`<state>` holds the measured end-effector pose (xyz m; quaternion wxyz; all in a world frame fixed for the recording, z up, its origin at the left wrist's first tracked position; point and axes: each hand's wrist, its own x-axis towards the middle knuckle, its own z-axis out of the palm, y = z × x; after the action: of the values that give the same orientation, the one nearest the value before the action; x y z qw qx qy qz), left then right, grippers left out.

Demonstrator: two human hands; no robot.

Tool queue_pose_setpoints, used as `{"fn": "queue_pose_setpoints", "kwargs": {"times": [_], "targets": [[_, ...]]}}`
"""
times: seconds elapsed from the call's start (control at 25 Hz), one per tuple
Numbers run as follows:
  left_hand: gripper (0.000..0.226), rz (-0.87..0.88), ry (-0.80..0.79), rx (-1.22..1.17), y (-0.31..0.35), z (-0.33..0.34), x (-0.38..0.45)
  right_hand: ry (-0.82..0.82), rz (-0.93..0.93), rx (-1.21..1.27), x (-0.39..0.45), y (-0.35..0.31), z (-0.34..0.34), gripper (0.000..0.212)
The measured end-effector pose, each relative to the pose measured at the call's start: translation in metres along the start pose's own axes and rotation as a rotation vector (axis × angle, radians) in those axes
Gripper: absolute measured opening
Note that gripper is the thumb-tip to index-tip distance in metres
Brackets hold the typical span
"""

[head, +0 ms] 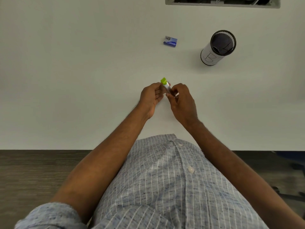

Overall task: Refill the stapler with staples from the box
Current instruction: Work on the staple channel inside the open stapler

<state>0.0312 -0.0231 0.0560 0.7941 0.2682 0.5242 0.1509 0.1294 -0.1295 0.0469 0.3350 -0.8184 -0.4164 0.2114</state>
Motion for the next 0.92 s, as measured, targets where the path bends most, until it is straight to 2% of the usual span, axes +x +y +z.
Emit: {"fn": "queue_pose_setpoints", "kwargs": {"times": [0.24,0.36,0.52,0.68,0.8,0.92], "targets": [[0.022,0.0,0.024,0.016,-0.0011,-0.0012,0.0013,0.046,-0.005,0.013,-0.0012,0.0023,-0.001,0.016],[0.024,0.002,0.019,0.049,-0.0012,-0.001,0.0005,0.021,0.048,0.01,-0.0016,0.0041,-0.0018,0.015],[0.032,0.039,0.013,0.129,-0.0006,-0.0027,0.0004,0.133,0.007,0.04,-0.001,0.0018,-0.0047,0.016],[0.033,0.077,0.089,0.178,-0.0007,0.0001,-0.0001,0.039,0.084,-0.055,0.0001,0.0054,-0.0061,0.014],[0.036,0.096,0.109,0.211,-0.0004,-0.0012,0.0003,0.068,0.05,-0.051,-0.0014,0.0058,-0.0022,0.014],[0.037,0.108,0.098,0.237,-0.0004,-0.0021,0.0,0.05,0.122,0.028,0.0014,0.0093,-0.0013,0.01]]}}
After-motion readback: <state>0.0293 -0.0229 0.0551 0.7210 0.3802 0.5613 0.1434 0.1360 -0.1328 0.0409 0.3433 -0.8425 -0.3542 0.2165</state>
